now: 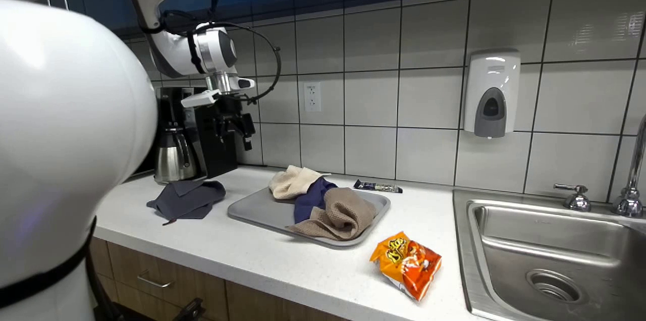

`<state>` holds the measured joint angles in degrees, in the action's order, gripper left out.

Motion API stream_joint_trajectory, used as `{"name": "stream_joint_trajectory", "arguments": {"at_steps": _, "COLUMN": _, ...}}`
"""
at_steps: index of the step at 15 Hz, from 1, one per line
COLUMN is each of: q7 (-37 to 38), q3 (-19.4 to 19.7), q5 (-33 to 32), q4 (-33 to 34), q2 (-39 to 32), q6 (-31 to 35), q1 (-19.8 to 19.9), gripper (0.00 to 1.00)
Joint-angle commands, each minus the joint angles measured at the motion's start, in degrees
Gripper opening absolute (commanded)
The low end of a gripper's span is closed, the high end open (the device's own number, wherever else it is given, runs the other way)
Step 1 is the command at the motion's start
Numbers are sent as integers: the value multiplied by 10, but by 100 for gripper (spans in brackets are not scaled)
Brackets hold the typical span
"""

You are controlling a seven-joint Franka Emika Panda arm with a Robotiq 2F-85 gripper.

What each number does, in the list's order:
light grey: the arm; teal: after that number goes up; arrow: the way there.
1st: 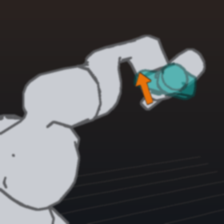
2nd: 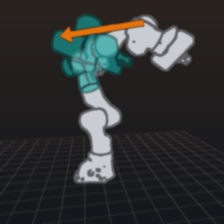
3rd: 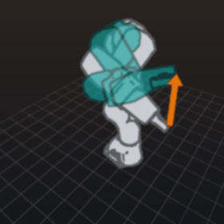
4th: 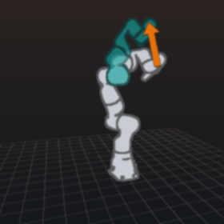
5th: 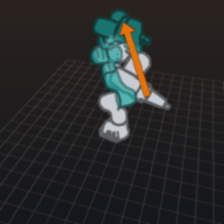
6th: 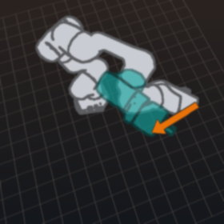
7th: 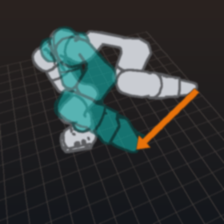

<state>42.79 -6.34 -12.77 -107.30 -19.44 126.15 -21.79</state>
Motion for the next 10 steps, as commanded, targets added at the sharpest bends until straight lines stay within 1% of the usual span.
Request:
{"name": "stream_joint_trajectory", "arguments": {"at_steps": 1, "q7": -35, "q3": 7, "q5": -5, "q4": -29, "q2": 15, "q6": 31, "q1": 26, "gripper": 100}}
{"name": "stream_joint_trajectory", "arguments": {"at_steps": 5, "q7": -52, "q3": 22, "q5": -2, "q4": -20, "q2": 0, "q6": 46, "q1": 44, "gripper": 100}}
{"name": "stream_joint_trajectory", "arguments": {"at_steps": 10, "q7": -59, "q3": 38, "q5": -6, "q4": 2, "q2": -33, "q6": 54, "q1": 51, "gripper": 100}}
